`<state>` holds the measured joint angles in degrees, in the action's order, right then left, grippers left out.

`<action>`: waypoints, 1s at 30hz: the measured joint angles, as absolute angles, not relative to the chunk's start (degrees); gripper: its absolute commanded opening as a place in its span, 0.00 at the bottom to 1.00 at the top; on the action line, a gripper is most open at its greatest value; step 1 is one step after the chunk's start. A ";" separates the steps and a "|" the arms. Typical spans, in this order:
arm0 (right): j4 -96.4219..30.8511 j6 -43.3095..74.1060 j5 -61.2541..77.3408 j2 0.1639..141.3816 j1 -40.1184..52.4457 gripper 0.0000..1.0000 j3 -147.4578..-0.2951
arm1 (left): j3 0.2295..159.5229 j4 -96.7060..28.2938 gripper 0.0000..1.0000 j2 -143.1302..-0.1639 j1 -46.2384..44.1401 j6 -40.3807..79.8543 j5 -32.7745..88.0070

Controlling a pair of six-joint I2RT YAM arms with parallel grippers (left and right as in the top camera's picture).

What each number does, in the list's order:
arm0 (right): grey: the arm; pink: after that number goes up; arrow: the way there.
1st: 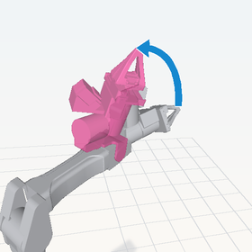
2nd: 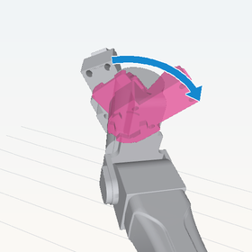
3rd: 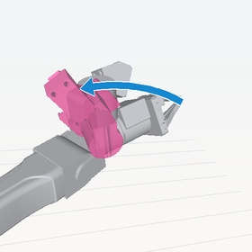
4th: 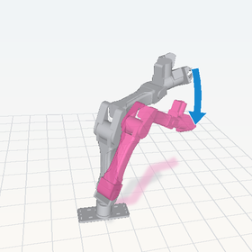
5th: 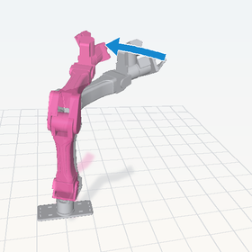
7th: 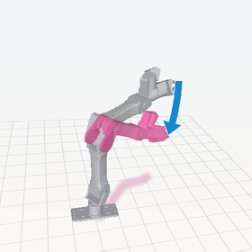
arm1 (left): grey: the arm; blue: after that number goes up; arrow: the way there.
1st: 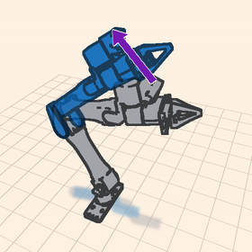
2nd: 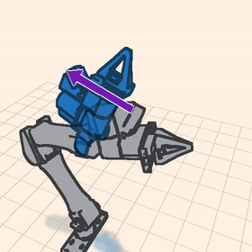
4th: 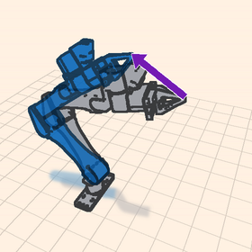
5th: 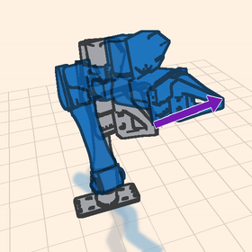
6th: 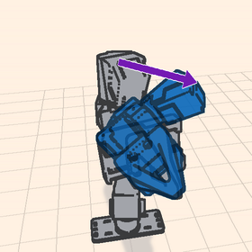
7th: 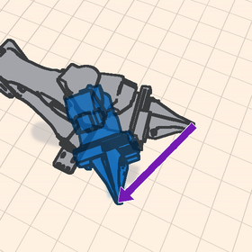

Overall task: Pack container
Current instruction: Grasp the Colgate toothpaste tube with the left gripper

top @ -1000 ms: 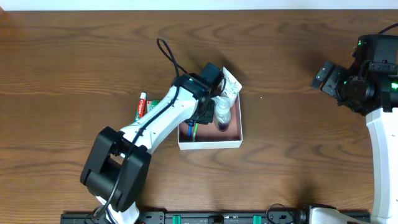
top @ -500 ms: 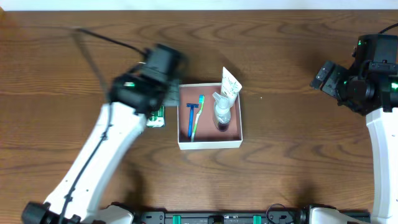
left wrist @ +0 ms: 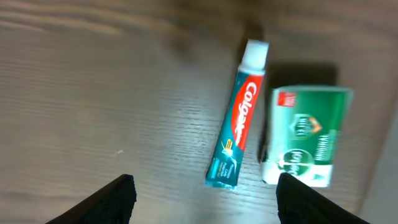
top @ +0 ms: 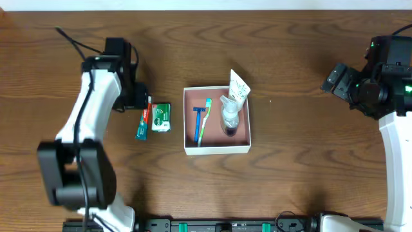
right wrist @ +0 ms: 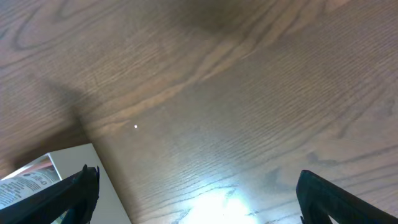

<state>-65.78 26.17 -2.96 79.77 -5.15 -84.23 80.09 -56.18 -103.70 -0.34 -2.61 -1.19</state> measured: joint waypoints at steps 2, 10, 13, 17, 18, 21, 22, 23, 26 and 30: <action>-65.78 26.17 -2.94 79.77 -5.15 0.99 -84.23 | 80.05 -55.70 0.73 -106.45 -0.05 -3.57 -0.51; -65.78 26.17 -2.94 79.77 -5.15 0.99 -84.23 | 80.05 -54.11 0.73 -112.01 -0.05 -5.76 0.30; -65.78 26.17 -2.94 79.77 -5.13 0.99 -84.23 | 80.05 -53.45 0.73 -113.58 -0.05 -6.07 0.38; -65.78 26.17 -2.96 79.77 -5.13 0.99 -84.23 | 80.05 -52.42 0.65 -116.36 -0.05 -6.15 0.73; -65.78 26.17 -2.94 79.77 -5.15 0.99 -84.23 | 80.05 -52.23 0.64 -116.97 -0.05 -6.17 0.78; -65.78 26.17 -2.96 79.77 -5.15 0.99 -84.23 | 80.05 -52.01 0.57 -118.21 -0.05 -6.28 1.13; -65.78 26.15 -2.96 79.77 -5.15 0.99 -84.23 | 80.05 -51.94 0.50 -118.21 -0.05 -6.26 1.15; -65.78 26.17 -2.94 79.77 -5.15 0.99 -84.23 | 80.05 -51.88 0.42 -118.21 -0.05 -6.26 1.13; -65.78 26.17 -2.94 79.79 -5.15 0.99 -84.23 | 80.05 -51.83 0.27 -118.28 -0.05 -6.09 1.34; -65.78 26.17 -2.96 79.77 -5.15 0.99 -84.23 | 80.05 -52.07 0.13 -118.30 -0.05 -6.33 1.30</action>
<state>-65.78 26.17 -2.96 79.77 -5.15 -84.23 80.05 -52.07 -118.30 -0.05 -6.33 1.30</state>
